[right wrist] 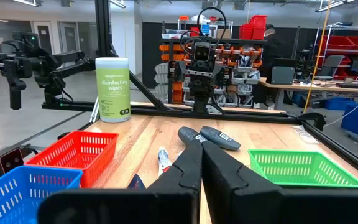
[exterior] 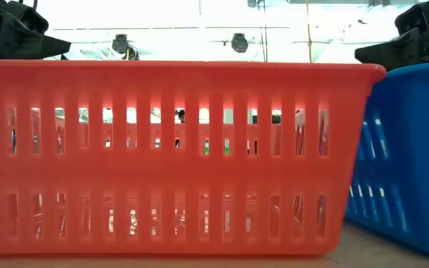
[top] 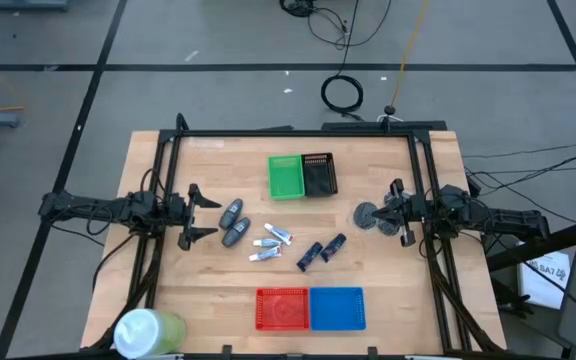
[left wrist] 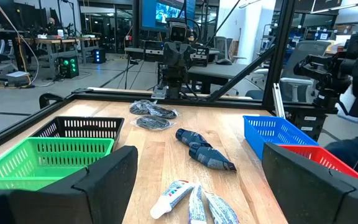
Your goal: Pick & Place Travel size toiletries
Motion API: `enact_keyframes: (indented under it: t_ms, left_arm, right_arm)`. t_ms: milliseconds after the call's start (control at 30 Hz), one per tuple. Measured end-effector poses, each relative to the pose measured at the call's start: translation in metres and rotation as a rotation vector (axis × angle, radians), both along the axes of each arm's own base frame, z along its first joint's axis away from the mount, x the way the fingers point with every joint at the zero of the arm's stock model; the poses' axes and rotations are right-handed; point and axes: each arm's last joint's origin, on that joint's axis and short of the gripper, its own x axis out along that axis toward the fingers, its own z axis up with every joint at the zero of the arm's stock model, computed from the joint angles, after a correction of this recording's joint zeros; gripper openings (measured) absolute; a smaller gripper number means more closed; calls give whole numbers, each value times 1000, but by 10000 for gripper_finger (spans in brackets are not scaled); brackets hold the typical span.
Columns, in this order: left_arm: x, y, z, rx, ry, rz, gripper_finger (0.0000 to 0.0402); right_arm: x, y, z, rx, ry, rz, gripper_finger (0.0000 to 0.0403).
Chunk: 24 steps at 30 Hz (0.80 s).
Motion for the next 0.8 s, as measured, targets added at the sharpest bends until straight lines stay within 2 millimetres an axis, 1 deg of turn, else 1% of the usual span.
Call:
enact_keyframes:
  t_ms: [800]
  left_arm:
    - [0, 0, 0, 0, 0, 0, 337]
  right_arm:
    - [0, 0, 2, -13, -17, -1, 0]
